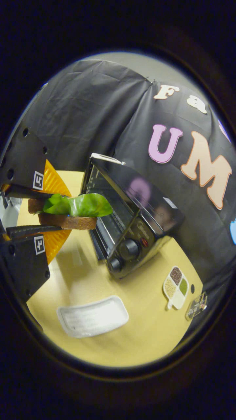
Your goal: Open the toaster oven, put the food inside, and close the toaster oven door.
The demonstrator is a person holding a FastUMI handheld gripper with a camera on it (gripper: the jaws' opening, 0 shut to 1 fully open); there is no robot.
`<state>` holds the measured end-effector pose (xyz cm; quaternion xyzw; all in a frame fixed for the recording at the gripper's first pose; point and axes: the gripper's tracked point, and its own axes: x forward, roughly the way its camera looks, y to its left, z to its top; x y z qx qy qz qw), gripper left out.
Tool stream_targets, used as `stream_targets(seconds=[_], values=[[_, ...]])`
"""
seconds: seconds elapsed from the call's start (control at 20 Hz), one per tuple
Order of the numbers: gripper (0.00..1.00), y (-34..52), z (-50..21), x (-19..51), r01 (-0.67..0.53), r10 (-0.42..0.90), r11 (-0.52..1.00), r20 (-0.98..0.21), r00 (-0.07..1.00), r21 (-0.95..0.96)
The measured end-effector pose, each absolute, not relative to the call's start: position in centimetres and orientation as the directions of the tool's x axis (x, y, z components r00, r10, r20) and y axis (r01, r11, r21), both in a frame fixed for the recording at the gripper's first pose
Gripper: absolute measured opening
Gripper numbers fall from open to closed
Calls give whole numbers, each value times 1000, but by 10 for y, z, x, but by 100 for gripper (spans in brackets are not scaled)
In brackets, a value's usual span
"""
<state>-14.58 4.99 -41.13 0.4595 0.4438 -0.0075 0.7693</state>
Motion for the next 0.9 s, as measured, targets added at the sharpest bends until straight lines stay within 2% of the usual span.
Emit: stream_targets(seconds=[0.5,0.7,0.9], values=[[36,95,-461,-66,517,370,321,-607,703,794],[36,97,-482,-35,528,314,208,-567,762,824],[36,86,-492,-12,513,225,173,-541,810,841]])
